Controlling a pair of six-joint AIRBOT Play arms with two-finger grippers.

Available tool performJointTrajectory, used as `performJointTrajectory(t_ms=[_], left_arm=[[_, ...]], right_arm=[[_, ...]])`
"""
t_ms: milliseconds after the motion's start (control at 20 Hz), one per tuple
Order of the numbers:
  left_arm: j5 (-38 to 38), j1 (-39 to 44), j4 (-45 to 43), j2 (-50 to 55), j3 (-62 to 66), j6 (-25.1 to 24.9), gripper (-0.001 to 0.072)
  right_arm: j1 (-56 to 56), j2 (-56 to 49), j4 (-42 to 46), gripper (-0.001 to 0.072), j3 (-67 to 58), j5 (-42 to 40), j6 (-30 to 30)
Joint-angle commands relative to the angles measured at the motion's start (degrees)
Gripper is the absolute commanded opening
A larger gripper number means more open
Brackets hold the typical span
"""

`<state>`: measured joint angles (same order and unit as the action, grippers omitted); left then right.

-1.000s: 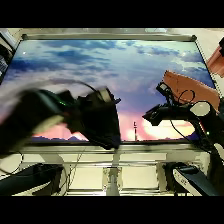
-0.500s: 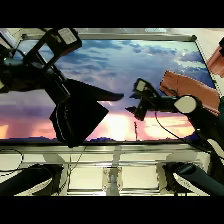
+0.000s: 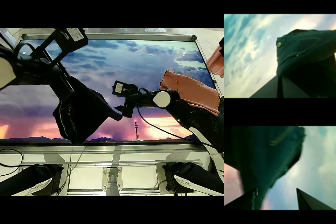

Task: Fold the clothes and pants, and hang the long-sleeved shirts on hangers.

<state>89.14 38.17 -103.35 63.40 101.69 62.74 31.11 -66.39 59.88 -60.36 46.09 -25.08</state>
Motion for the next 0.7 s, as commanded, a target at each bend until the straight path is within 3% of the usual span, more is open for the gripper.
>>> performJointTrajectory(t_ms=[0, 650], left_arm=[[-0.04, -0.07, -0.28, 0.04, 0.07, 0.02, 0.0025], [-0.02, -0.07, -0.33, 0.04, 0.07, 0.22, 0.0025]], right_arm=[[2.62, -0.81, 0.17, 0.0544, 0.09, 2.58, -1.38], [2.49, -4.55, 0.02, 0.0544, 1.51, 5.29, -4.50]])
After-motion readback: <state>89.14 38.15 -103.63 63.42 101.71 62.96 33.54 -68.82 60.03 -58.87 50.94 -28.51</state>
